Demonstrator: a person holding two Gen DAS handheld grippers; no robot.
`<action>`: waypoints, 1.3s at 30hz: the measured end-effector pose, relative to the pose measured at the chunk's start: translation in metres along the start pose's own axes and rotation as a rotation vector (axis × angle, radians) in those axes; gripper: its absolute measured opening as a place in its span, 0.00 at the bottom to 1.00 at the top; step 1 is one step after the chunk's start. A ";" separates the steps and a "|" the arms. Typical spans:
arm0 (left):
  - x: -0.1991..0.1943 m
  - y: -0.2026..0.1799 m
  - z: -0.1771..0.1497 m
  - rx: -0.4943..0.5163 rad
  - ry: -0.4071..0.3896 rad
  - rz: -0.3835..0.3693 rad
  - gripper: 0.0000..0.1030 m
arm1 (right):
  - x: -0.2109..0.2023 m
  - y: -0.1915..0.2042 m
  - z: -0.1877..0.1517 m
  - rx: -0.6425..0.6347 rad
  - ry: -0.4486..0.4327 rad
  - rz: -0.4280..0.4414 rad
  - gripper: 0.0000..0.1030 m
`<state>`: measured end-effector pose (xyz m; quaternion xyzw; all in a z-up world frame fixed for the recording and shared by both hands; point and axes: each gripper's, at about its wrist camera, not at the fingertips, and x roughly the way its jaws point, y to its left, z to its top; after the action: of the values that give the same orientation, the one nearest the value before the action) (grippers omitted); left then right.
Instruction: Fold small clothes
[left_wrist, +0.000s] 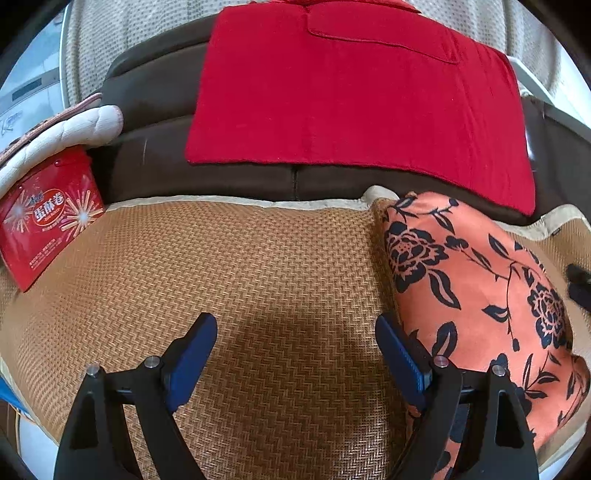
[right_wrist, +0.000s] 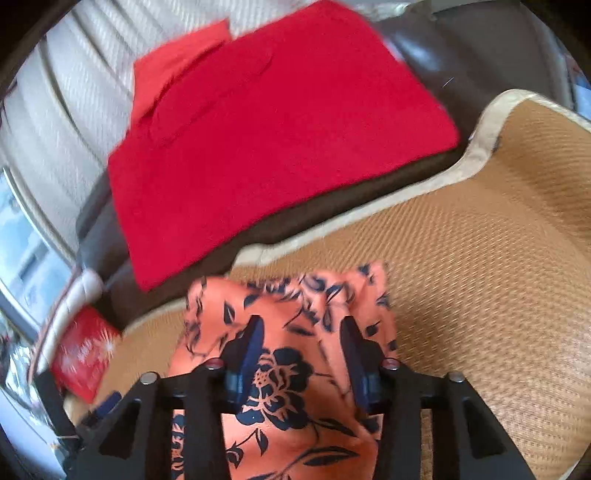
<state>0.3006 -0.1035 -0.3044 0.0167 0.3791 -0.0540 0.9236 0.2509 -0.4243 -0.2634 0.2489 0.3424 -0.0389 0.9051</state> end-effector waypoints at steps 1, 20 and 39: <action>-0.004 -0.005 0.002 0.001 0.004 0.001 0.85 | 0.014 0.001 -0.001 -0.001 0.049 -0.014 0.43; -0.001 -0.036 0.008 0.038 -0.006 -0.019 0.85 | 0.044 0.015 0.015 0.010 0.105 -0.020 0.53; 0.001 -0.043 0.016 0.027 -0.013 -0.021 0.85 | 0.003 -0.053 0.018 0.150 0.067 0.007 0.68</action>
<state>0.3076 -0.1475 -0.2934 0.0246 0.3723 -0.0689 0.9252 0.2507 -0.4790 -0.2764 0.3184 0.3679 -0.0530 0.8721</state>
